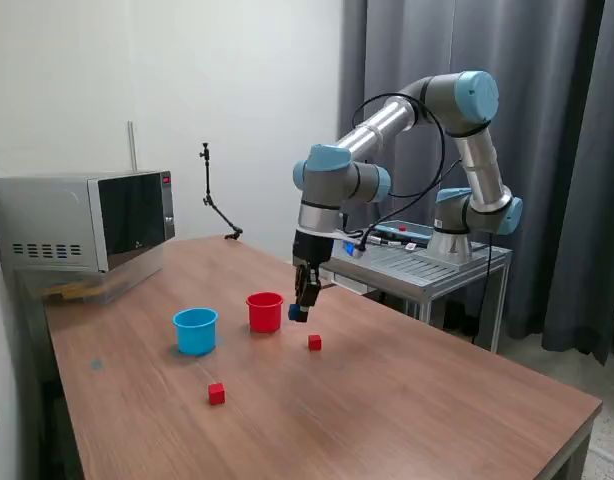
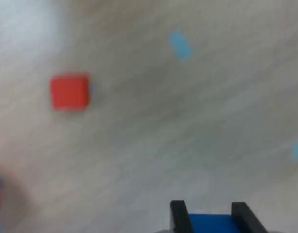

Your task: Place red objects in the red bin, and blue objects in the blue bin.

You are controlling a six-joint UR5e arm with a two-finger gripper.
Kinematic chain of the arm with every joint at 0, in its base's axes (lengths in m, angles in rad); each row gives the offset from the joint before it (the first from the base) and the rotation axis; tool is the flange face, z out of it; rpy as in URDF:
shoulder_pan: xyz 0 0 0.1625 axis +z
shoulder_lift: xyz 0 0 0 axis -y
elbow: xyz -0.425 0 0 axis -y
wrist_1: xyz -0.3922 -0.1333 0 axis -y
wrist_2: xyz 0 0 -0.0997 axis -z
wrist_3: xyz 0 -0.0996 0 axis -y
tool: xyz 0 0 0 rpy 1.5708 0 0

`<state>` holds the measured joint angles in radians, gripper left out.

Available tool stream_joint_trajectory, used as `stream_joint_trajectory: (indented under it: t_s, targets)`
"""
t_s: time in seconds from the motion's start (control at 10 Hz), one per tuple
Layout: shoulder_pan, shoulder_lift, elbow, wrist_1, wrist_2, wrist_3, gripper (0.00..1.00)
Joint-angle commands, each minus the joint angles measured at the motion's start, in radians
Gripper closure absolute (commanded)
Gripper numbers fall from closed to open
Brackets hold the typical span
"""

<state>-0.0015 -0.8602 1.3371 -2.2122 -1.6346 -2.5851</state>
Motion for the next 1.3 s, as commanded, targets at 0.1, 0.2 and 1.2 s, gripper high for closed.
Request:
stream_joint_trajectory:
  t_s: [0.1,0.2,1.2]
  targets:
    - [-0.069,-0.017,-0.062,0.003,0.002,-0.116,1.00]
    - [-0.092,-0.013,-0.088,0.043,-0.001,-0.128,1.00]
    - [-0.190,0.076,-0.225,0.129,0.001,-0.167,1.00]
